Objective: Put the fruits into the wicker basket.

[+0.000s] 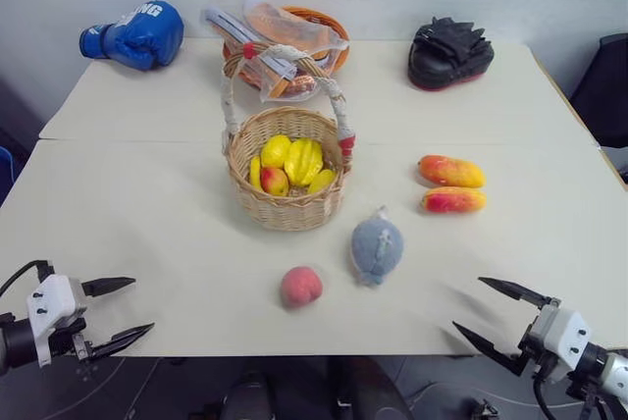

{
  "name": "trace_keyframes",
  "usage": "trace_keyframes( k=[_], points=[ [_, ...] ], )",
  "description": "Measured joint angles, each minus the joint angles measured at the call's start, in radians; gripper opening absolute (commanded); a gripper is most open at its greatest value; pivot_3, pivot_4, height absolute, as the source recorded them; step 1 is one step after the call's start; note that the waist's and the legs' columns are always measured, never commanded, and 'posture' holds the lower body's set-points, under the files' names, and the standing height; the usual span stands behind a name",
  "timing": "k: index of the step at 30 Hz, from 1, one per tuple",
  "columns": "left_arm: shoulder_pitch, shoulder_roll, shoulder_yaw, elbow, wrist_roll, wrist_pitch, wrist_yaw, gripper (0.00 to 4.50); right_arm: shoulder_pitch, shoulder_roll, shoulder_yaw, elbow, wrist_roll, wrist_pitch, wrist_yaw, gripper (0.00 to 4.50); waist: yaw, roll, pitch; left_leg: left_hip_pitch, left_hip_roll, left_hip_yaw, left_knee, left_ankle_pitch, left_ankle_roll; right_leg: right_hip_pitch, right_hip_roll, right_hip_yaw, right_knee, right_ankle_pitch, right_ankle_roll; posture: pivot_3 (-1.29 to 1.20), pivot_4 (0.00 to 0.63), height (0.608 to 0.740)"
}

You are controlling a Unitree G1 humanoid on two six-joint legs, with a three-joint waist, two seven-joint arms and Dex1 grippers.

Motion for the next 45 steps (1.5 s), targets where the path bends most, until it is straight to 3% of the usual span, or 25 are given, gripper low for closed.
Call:
trace_keyframes(
  k=[10, 14, 20, 25, 29, 34, 38, 42, 45],
  points=[
    [-0.003, -0.013, 0.003, -0.058, -0.043, 0.086, 0.012, 4.50, -0.031, 0.000, 0.004, -0.003, 0.015, 0.018, 0.014, 4.39, 0.002, 0.000, 0.000, 0.000, 0.000, 0.000, 0.000, 0.000, 0.000, 0.000, 0.000, 0.000, 0.002, 0.000, -0.001, 0.00, 0.150, 0.740],
    [-0.035, 0.017, -0.009, -0.091, -0.080, 0.161, -0.029, 4.50, -0.055, -0.006, 0.015, -0.115, 0.108, 0.192, -0.018, 4.39, 0.000, 0.000, 0.000, 0.000, 0.000, -0.001, 0.002, 0.001, -0.001, -0.001, 0.001, 0.000, 0.004, -0.001, -0.001, 0.00, 0.150, 0.740],
    [-0.189, 0.036, -0.108, -0.330, -0.205, 0.302, -0.034, 4.50, -0.328, -0.096, 0.191, -0.398, 0.240, 0.605, -0.129, 4.39, 0.001, 0.000, 0.000, 0.001, 0.000, -0.002, 0.000, 0.003, -0.002, 0.000, 0.001, 0.000, 0.005, 0.001, -0.002, 0.00, 0.150, 0.740],
    [-0.283, 0.003, -0.229, -0.398, -0.220, 0.367, 0.008, 4.50, -0.612, -0.079, 0.374, -0.331, 0.182, 0.910, -0.260, 4.39, 0.002, 0.001, 0.000, -0.004, 0.001, -0.001, 0.002, 0.004, -0.007, -0.006, 0.004, 0.001, 0.005, 0.000, -0.003, 0.00, 0.150, 0.740],
    [-0.321, -0.019, -0.279, -0.400, -0.217, 0.373, 0.023, 4.50, -0.683, -0.064, 0.440, -0.250, 0.125, 1.001, -0.284, 4.39, 0.003, 0.001, 0.000, -0.005, 0.001, -0.001, 0.002, 0.005, -0.008, -0.007, 0.004, 0.001, 0.005, -0.002, -0.001, 0.00, 0.150, 0.740],
    [-0.406, -0.048, -0.327, -0.390, -0.212, 0.378, 0.039, 4.50, -0.746, -0.052, 0.466, -0.201, 0.103, 1.016, -0.226, 2.92, 0.003, 0.001, 0.000, -0.006, 0.000, 0.000, 0.005, 0.004, -0.006, -0.007, 0.003, 0.001, 0.006, -0.001, 0.001, 0.00, 0.150, 0.740],
    [-0.455, -0.068, -0.365, -0.352, -0.194, 0.374, 0.039, 4.50, -0.704, -0.064, 0.419, -0.198, 0.113, 0.973, -0.156, 1.75, 0.005, 0.001, 0.000, -0.005, -0.001, -0.001, 0.004, 0.004, -0.006, -0.006, 0.004, 0.001, 0.006, -0.001, 0.001, 0.00, 0.150, 0.740],
    [-0.502, -0.105, -0.387, -0.327, -0.191, 0.372, 0.050, 4.50, -0.543, -0.071, 0.216, -0.273, 0.298, 1.023, -0.111, 0.70, 0.020, 0.002, 0.001, -0.006, -0.001, -0.001, 0.004, 0.005, -0.006, -0.006, 0.003, 0.001, 0.006, -0.002, 0.002, 0.00, 0.150, 0.740],
    [-0.507, -0.125, -0.392, -0.333, -0.211, 0.396, 0.062, 4.50, -0.469, -0.069, -0.036, -0.326, 0.434, 1.071, -0.173, 0.70, 0.024, 0.002, 0.001, -0.005, -0.001, 0.000, 0.005, 0.004, -0.006, -0.005, 0.003, 0.003, 0.006, -0.001, 0.004, 0.00, 0.150, 0.740]
  ],
)
